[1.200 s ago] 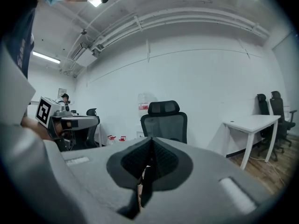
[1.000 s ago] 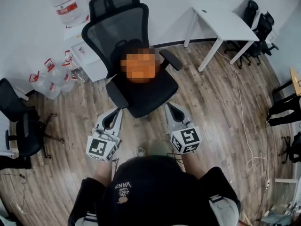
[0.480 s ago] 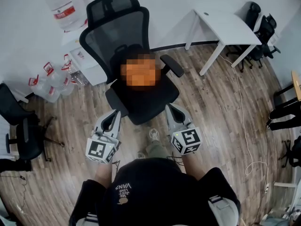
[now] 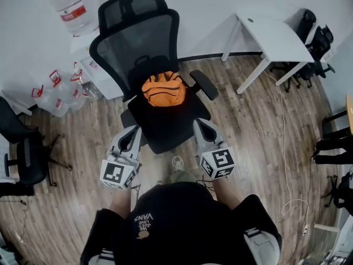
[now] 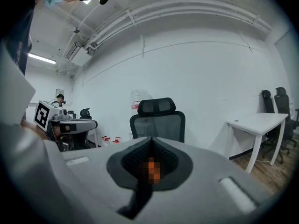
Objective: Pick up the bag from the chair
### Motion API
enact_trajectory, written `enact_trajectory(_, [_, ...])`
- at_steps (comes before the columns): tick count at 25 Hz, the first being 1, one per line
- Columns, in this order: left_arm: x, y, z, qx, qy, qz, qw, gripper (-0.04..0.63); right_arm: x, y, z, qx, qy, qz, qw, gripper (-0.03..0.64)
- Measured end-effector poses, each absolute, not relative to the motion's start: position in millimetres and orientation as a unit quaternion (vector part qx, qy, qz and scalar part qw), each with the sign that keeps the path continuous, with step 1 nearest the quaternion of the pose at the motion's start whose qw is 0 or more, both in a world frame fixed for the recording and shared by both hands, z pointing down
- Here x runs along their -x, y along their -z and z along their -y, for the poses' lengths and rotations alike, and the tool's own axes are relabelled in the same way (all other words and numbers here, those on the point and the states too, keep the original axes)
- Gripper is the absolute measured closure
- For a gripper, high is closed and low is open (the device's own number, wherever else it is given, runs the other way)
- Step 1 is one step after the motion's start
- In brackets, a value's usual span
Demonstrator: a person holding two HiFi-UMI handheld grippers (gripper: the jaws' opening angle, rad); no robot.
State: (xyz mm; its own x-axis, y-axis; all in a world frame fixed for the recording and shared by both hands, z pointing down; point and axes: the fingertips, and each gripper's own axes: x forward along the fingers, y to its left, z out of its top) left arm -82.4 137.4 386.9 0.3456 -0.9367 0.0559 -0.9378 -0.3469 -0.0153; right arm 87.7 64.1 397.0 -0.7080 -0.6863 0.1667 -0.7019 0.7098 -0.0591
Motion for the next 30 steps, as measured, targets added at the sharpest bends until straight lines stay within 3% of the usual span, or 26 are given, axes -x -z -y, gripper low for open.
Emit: enact_trajectory(30, [86.7, -393.6, -4.0, -0.795, -0.048, 0.605, 0.014, 0.586, -83.0, -410.6, 84.9, -0.336, -0.066, 0.937, 0.074, 0.618])
